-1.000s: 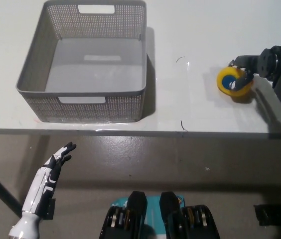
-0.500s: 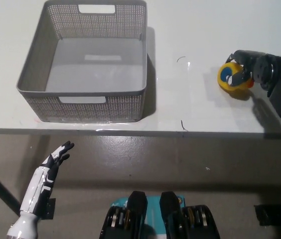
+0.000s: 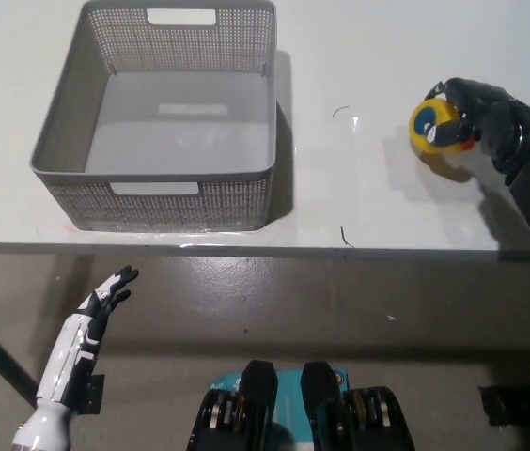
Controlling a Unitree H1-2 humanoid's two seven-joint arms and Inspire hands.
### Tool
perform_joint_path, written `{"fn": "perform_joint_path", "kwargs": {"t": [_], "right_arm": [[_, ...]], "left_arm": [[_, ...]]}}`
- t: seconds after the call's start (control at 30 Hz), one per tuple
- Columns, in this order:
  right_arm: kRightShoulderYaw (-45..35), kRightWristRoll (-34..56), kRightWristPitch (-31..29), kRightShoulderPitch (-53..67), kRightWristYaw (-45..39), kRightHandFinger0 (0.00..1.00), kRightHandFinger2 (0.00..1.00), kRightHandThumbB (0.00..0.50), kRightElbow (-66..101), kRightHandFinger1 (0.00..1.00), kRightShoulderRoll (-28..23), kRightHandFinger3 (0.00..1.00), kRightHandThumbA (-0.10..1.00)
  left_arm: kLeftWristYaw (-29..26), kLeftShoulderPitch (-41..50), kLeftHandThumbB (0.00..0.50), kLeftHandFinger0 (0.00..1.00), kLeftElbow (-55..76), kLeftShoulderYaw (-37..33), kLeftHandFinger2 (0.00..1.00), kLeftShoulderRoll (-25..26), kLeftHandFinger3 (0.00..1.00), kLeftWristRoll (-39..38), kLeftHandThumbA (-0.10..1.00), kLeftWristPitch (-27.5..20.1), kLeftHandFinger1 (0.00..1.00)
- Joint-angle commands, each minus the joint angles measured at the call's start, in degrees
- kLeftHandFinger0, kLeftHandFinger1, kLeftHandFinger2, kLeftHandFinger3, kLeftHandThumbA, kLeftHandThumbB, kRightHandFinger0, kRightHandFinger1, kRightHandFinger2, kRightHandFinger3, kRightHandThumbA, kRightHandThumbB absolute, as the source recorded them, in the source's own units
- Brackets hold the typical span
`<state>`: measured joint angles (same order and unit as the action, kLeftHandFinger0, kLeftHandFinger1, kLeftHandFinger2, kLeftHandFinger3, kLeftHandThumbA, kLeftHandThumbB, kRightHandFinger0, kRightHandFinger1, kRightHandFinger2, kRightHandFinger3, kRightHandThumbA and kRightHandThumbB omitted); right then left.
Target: Use the right hand to pick up a yellow duck toy and place it into a container on the left hand side
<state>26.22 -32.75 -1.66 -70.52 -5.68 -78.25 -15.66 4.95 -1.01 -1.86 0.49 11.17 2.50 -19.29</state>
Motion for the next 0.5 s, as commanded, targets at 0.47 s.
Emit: {"fn": "perform_joint_path", "kwargs": {"t": [0.47], "right_arm": [[-4.92,3.43,-3.57,-8.60,5.17,0.06,0.91,0.202,10.37,0.63,2.32,0.96,-0.10]], "left_arm": [[-0.05,0.29,0.500,1.00,1.15,0.53,1.00,0.77,1.00,0.23,1.00,-2.23,1.00]]}}
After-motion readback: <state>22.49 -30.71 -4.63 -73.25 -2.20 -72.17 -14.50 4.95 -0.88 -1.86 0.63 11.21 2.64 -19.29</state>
